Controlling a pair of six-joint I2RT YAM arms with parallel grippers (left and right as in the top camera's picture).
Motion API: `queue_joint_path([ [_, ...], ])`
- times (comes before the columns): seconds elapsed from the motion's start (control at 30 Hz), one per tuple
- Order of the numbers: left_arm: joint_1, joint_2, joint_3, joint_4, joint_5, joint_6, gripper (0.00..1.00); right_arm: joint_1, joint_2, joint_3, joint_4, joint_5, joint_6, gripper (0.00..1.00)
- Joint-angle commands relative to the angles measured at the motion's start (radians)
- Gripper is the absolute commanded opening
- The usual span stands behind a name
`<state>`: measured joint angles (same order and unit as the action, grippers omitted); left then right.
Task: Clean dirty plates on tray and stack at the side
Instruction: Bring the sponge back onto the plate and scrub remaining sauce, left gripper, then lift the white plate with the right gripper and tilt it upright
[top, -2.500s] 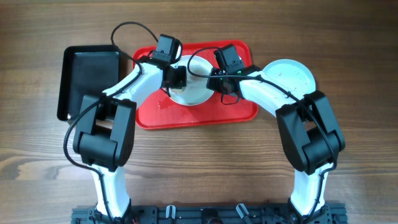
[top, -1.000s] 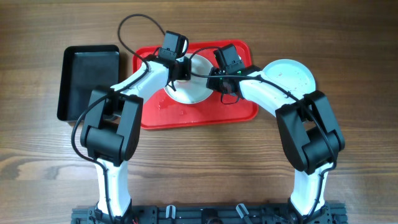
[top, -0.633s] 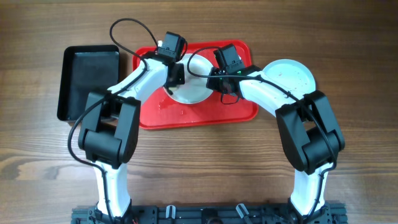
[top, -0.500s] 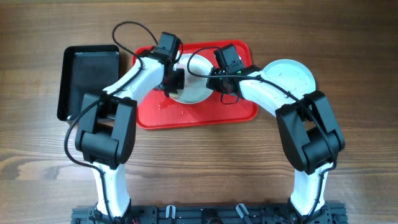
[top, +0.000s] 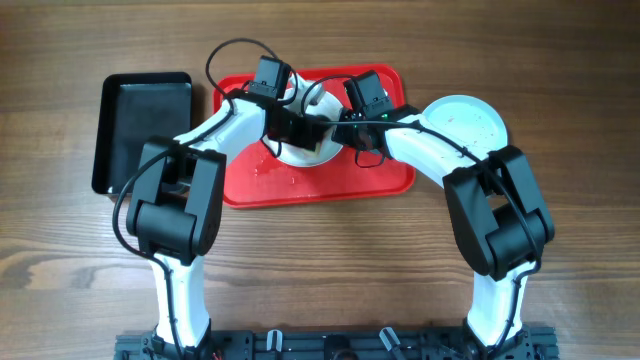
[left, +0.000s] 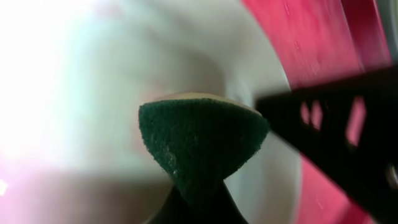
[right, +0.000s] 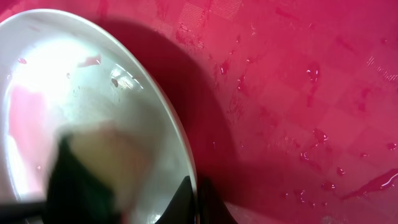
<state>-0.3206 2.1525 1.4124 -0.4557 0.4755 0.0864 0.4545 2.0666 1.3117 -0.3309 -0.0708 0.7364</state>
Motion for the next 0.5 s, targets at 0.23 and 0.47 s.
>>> queue_joint_path([
  [0.23,0.039,0.06,0.024,-0.043,-0.537,-0.208,0.04,-0.003,0.035,-0.017,-0.01,0.025,-0.016,0.04],
  [0.47,0.103,-0.18,0.15,-0.362,-0.533,-0.247,0.04,-0.004,0.033,-0.017,-0.016,-0.042,-0.081,0.04],
])
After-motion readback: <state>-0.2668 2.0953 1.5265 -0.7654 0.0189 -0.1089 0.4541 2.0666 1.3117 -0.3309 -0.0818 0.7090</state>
